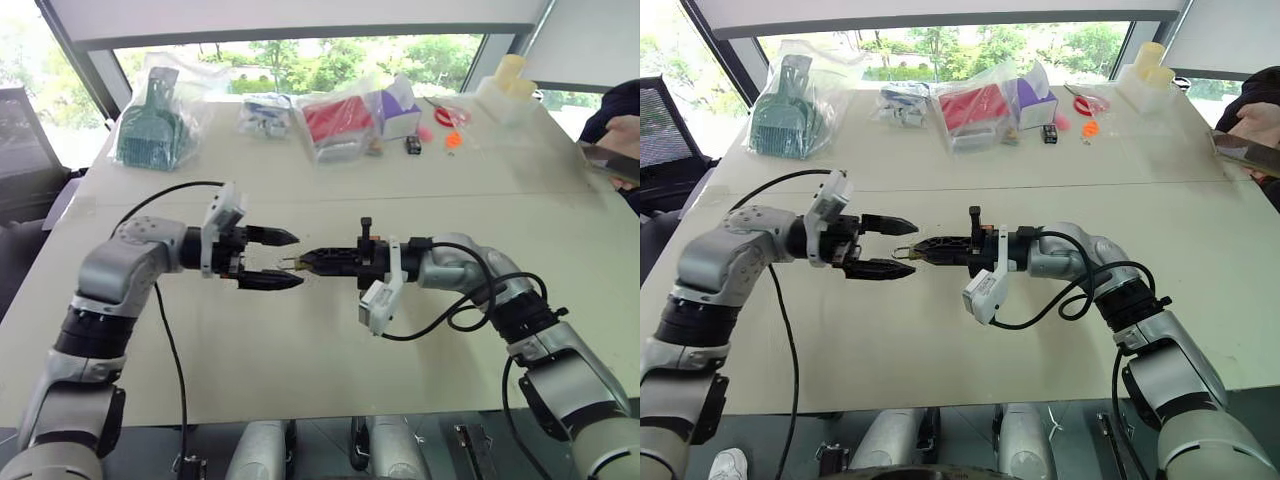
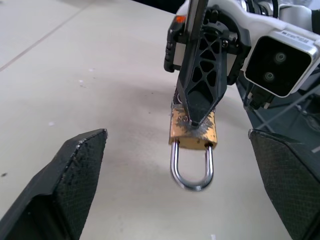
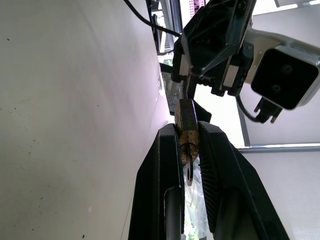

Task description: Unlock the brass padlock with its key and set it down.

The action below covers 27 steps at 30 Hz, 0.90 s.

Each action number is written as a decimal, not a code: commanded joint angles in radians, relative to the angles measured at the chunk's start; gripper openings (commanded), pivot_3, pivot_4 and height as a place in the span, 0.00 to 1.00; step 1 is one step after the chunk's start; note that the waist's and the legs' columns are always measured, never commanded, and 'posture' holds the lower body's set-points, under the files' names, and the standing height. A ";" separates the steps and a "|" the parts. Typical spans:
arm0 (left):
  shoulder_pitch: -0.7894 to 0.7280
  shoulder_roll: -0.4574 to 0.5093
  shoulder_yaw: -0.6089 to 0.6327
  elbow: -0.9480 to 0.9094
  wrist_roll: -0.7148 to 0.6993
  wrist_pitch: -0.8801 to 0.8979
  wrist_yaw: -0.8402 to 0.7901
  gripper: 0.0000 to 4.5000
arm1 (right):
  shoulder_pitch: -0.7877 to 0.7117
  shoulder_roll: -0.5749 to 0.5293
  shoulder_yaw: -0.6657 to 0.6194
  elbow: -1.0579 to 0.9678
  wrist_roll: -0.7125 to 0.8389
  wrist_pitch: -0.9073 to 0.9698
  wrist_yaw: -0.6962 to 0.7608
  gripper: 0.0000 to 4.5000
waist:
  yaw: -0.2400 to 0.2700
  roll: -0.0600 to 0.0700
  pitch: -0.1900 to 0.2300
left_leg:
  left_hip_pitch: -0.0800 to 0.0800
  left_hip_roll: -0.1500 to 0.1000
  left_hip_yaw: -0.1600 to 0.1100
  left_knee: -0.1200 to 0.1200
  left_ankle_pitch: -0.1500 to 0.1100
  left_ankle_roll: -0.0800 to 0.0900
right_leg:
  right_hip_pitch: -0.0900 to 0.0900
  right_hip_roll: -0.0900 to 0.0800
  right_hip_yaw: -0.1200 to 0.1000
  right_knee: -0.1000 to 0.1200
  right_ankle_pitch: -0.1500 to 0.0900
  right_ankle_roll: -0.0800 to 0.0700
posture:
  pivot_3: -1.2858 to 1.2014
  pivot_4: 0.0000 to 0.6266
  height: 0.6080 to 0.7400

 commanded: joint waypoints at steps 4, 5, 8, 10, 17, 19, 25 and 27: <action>0.031 0.016 0.090 -0.040 -0.013 -0.051 0.063 0.81 | -0.009 0.005 -0.018 0.001 0.002 0.001 -0.018 0.00 | 0.002 0.000 0.000 | 0.000 0.000 0.000 0.000 0.000 0.000 | 0.000 0.000 0.000 0.000 0.000 0.000 | 0.52 0.24 1.00; 0.041 0.020 0.090 -0.039 -0.006 -0.061 0.066 0.72 | -0.007 0.005 -0.017 0.004 -0.001 0.000 -0.018 0.00 | 0.002 0.000 0.000 | 0.000 0.000 0.000 0.000 0.000 0.000 | 0.000 0.000 0.000 0.000 0.000 0.000 | 0.52 0.24 1.00; 0.067 0.021 0.090 -0.048 -0.004 -0.079 0.083 0.50 | -0.005 0.007 -0.014 0.010 -0.007 -0.002 -0.020 0.00 | 0.001 0.000 0.000 | 0.000 0.000 0.000 0.000 0.000 -0.001 | 0.000 0.000 0.000 0.000 0.000 0.000 | 0.52 0.24 1.00; 0.073 0.010 0.082 -0.060 -0.007 -0.086 0.098 0.31 | -0.007 0.010 -0.013 0.011 -0.006 0.000 -0.020 0.00 | 0.002 0.000 0.000 | 0.000 0.000 0.000 0.000 0.000 -0.001 | 0.000 0.000 0.000 0.000 0.000 0.000 | 0.52 0.24 1.00; 0.086 -0.018 0.040 -0.085 -0.009 -0.110 0.103 0.02 | -0.001 0.011 -0.012 0.005 -0.003 -0.001 -0.014 0.00 | 0.004 0.000 0.000 | 0.000 0.000 0.000 0.000 0.000 -0.001 | 0.000 0.000 0.000 0.000 0.000 0.000 | 0.52 0.24 1.00; 0.086 -0.020 0.032 -0.088 -0.011 -0.108 0.096 0.02 | 0.001 0.011 -0.012 0.002 -0.002 0.001 -0.013 0.00 | 0.003 0.000 0.000 | 0.000 0.000 0.000 0.000 0.000 -0.001 | 0.000 0.000 0.000 0.000 0.000 0.000 | 0.52 0.24 1.00; 0.113 0.012 0.006 -0.098 -0.003 -0.104 0.055 0.02 | 0.006 0.008 -0.013 -0.003 -0.004 0.005 -0.010 0.00 | 0.003 0.000 0.000 | 0.000 0.000 0.000 0.000 0.000 -0.001 | 0.000 0.000 0.000 0.000 0.000 0.000 | 0.52 0.24 1.00; 0.118 0.019 0.002 -0.096 -0.001 -0.104 0.047 0.02 | 0.010 0.007 -0.012 -0.006 -0.002 0.006 -0.009 0.00 | 0.002 0.000 0.000 | 0.000 0.000 0.000 0.000 0.000 -0.001 | 0.000 0.000 0.000 0.000 0.000 0.000 | 0.52 0.24 1.00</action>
